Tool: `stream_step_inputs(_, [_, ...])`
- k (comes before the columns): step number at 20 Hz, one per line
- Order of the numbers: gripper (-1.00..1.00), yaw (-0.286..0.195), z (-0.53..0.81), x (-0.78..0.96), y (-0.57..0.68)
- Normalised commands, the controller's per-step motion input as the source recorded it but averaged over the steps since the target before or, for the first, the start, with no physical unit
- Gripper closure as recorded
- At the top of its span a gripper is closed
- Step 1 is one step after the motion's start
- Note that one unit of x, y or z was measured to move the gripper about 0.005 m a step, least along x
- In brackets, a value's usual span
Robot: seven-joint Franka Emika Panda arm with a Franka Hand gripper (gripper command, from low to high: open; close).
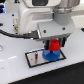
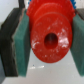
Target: Insert the blue gear onto the right peg, followed by the red gear
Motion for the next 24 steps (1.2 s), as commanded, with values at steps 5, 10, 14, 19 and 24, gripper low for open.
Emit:
stream_step_inputs(5, [1.0,0.0,-0.09,0.21,-0.27])
stream_step_inputs(10, [1.0,0.0,-0.07,0.23,-0.19])
stream_step_inputs(14, [1.0,0.0,-0.28,0.16,-0.11])
stream_step_inputs(19, [-1.0,0.0,-0.26,0.11,0.01])
stream_step_inputs(24, [-1.0,0.0,0.47,0.05,0.17])
